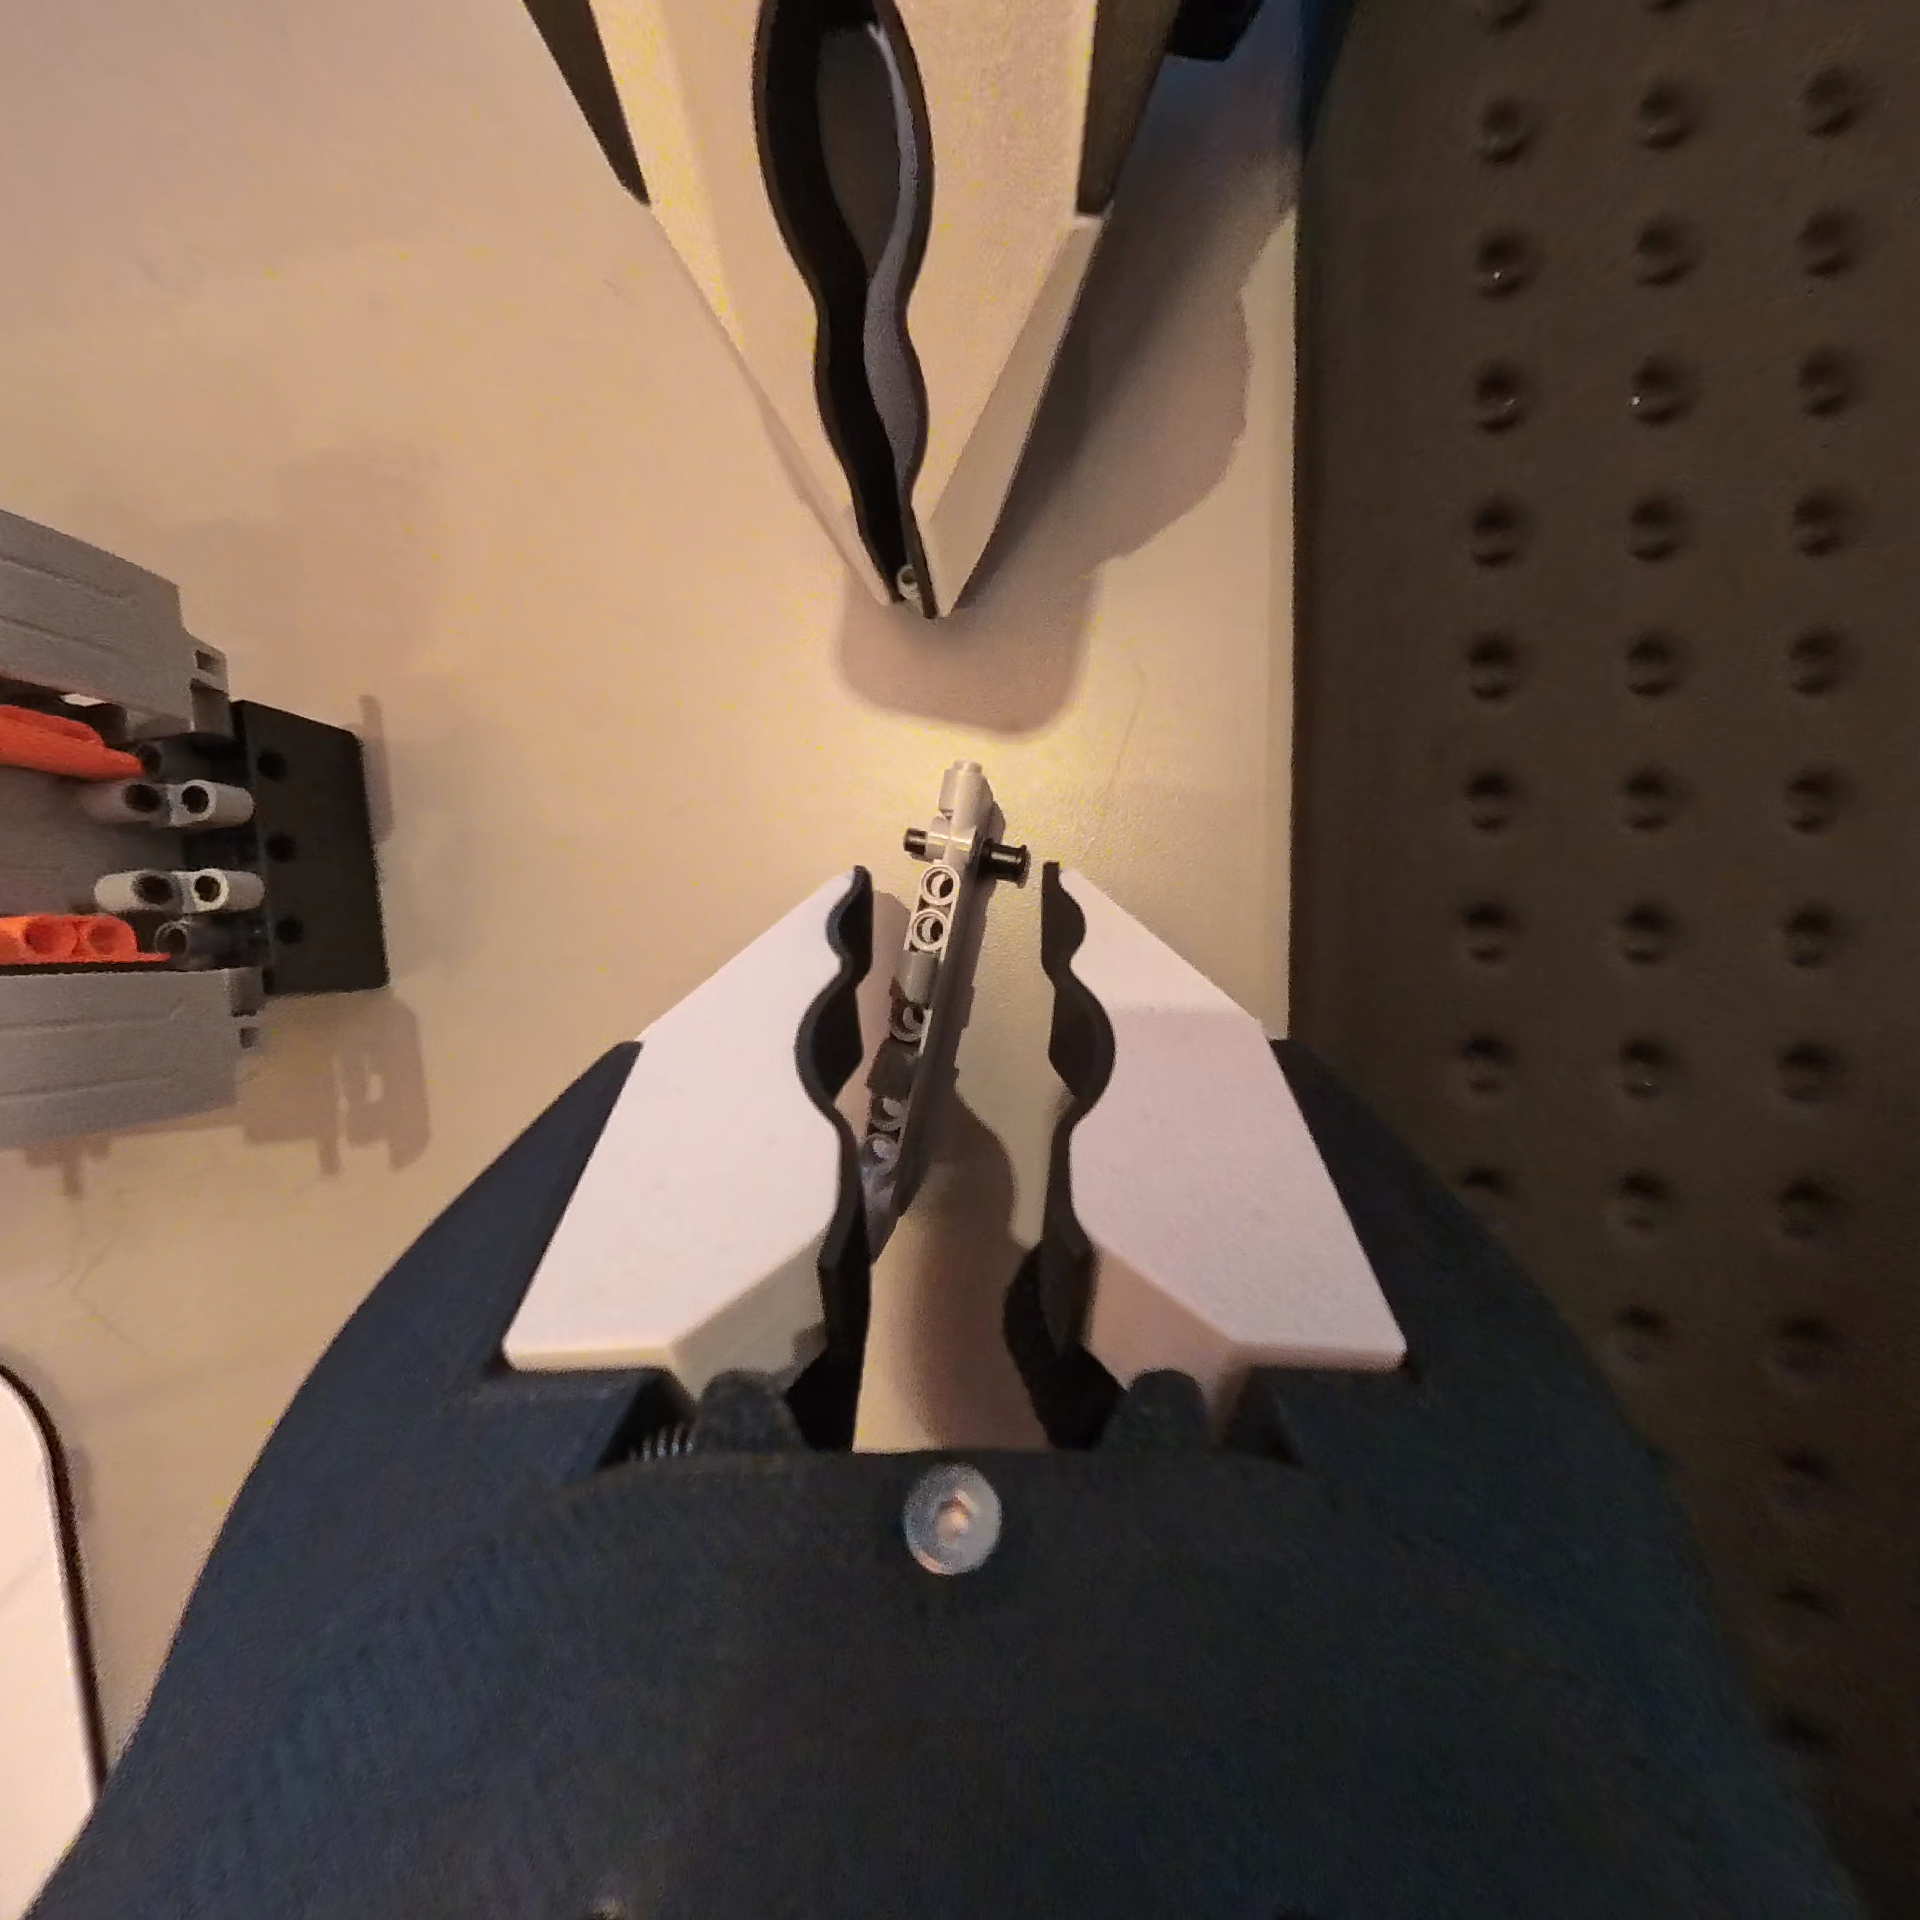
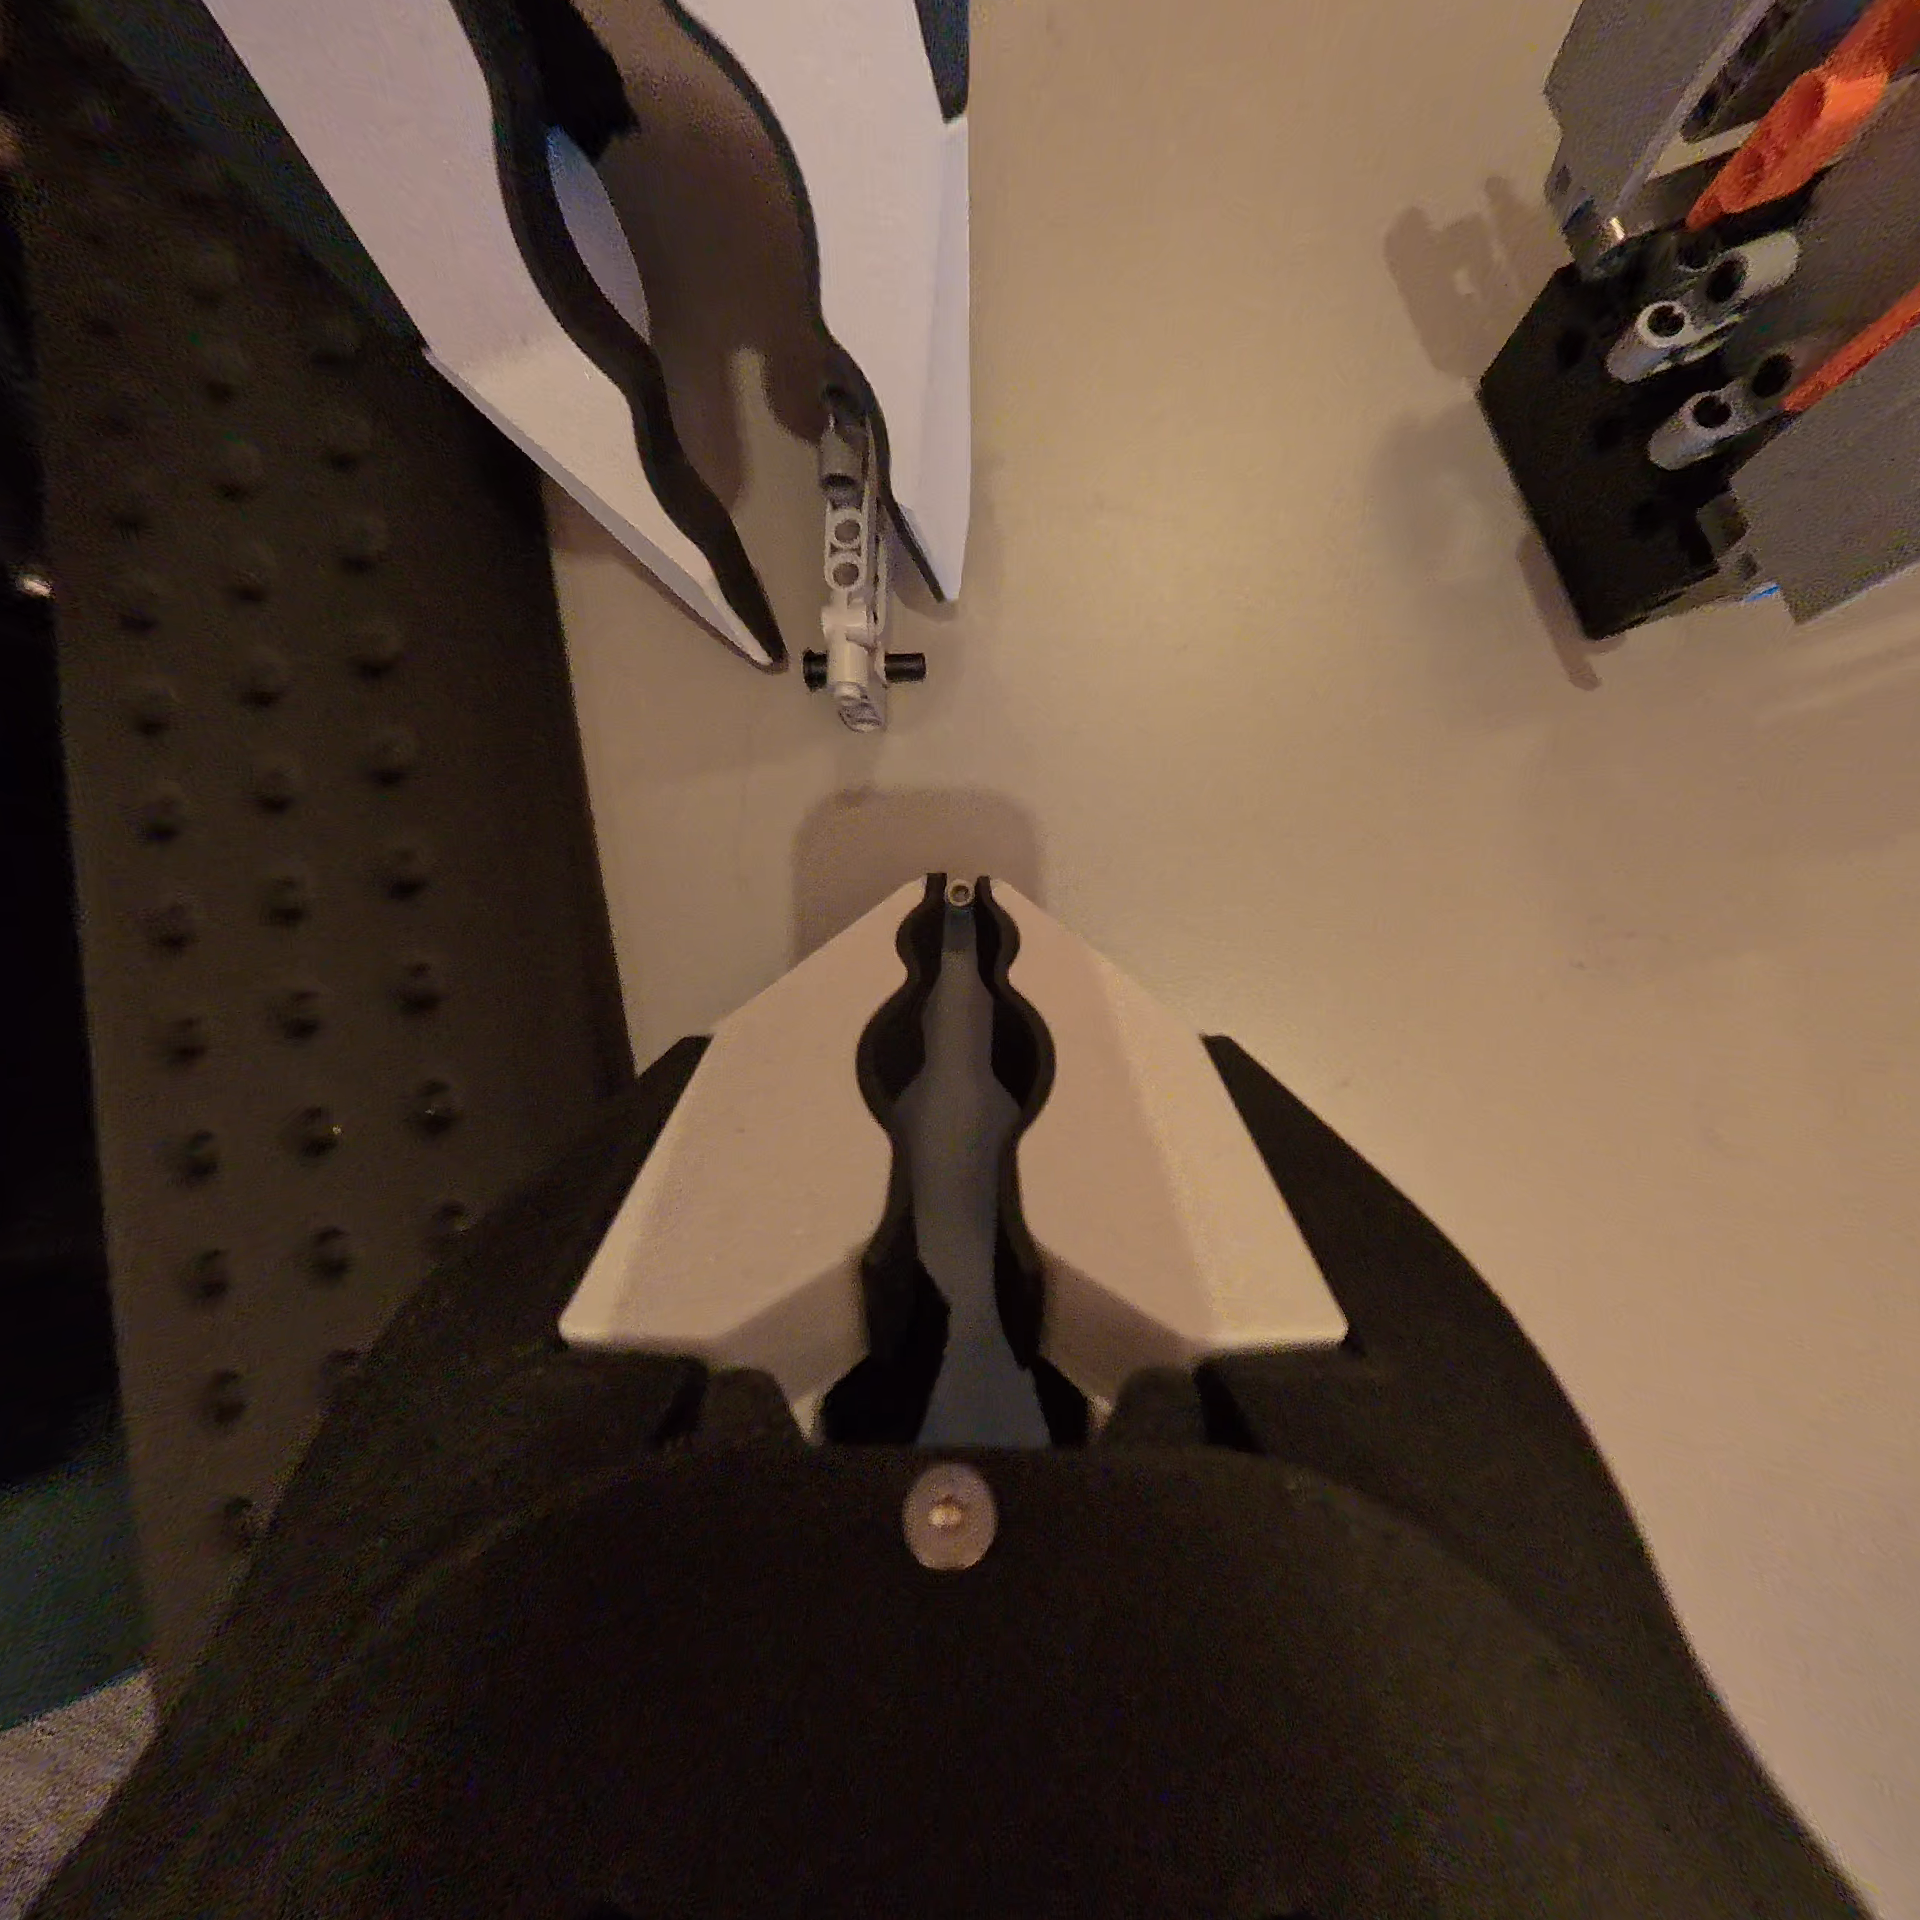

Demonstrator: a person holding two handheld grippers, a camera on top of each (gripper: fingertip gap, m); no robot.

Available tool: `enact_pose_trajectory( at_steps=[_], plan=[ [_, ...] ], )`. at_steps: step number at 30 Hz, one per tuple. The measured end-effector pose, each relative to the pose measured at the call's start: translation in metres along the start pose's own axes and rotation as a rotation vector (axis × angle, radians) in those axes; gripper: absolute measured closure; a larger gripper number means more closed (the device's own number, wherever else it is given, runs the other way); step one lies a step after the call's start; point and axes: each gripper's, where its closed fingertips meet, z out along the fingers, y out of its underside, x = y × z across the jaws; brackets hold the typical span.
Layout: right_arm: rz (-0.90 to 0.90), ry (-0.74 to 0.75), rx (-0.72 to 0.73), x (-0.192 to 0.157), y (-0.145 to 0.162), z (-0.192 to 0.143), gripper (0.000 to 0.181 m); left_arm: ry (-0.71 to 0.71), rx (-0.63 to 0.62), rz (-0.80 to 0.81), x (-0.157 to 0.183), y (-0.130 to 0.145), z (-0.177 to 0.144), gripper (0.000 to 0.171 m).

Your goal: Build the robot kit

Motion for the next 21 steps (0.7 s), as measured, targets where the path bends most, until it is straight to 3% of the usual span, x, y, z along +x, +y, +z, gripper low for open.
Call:
enact_pose_trajectory(
  at_steps=[9,21],
  plan=[
    [-0.085,0.060,-0.058,-0.0006,0.0025,-0.0014,0.174,0.009,-0.010,0.006,0.0003,0.0019,0.0024,0.149],
    [-0.069,0.052,-0.039,0.0003,-0.0024,-0.0002,0.178,0.021,-0.027,0.009,0.0005,0.0022,0.0062,0.157]
  ],
)
